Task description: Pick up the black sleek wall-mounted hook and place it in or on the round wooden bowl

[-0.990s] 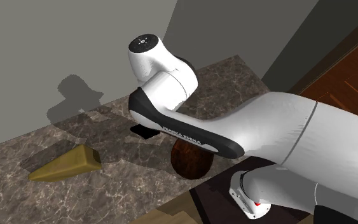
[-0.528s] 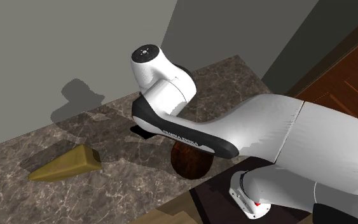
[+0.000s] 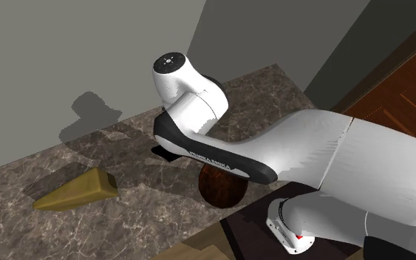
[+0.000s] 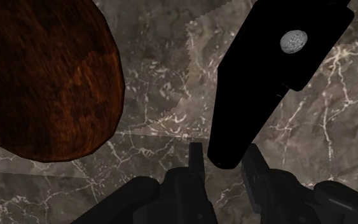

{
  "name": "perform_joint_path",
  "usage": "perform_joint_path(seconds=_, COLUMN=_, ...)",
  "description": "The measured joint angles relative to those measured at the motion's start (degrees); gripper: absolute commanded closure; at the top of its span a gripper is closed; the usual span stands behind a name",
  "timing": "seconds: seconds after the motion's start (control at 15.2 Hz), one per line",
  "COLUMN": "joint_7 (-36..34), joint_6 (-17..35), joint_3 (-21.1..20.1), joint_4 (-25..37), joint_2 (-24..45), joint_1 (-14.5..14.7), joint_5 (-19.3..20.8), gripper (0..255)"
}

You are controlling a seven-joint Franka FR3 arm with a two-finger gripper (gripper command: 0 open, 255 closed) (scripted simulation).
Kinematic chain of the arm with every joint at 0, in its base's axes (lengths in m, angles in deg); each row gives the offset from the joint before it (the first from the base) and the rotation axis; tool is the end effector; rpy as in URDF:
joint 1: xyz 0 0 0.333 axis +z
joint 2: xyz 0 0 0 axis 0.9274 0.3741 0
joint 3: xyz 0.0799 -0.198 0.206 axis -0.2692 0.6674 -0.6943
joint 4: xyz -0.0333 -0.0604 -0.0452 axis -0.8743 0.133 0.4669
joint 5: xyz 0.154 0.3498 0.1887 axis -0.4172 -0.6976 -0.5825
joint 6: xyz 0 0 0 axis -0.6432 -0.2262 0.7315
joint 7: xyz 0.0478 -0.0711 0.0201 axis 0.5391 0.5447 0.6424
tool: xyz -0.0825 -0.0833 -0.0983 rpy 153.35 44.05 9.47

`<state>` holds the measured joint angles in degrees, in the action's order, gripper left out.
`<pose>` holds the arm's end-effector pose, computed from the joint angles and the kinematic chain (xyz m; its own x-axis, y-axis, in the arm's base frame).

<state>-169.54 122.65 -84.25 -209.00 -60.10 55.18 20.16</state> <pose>0.4470 0.2934 0.4048 0.4955 -0.8683 0.0235 -0.8686 -0.4954 0.0090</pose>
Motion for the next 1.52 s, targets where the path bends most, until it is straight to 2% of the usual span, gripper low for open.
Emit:
perform_joint_path(seconds=0.53, joint_7=0.04, joint_6=-0.34, joint_3=0.08, joint_4=0.34, joint_2=-0.02, joint_1=-0.03, joint_5=0.03, gripper=255)
perform_joint_path(seconds=1.52, joint_7=0.42, joint_6=-11.34, joint_3=1.63, joint_4=10.42, joint_2=-1.08, joint_1=-0.37, joint_5=0.07, gripper=255)
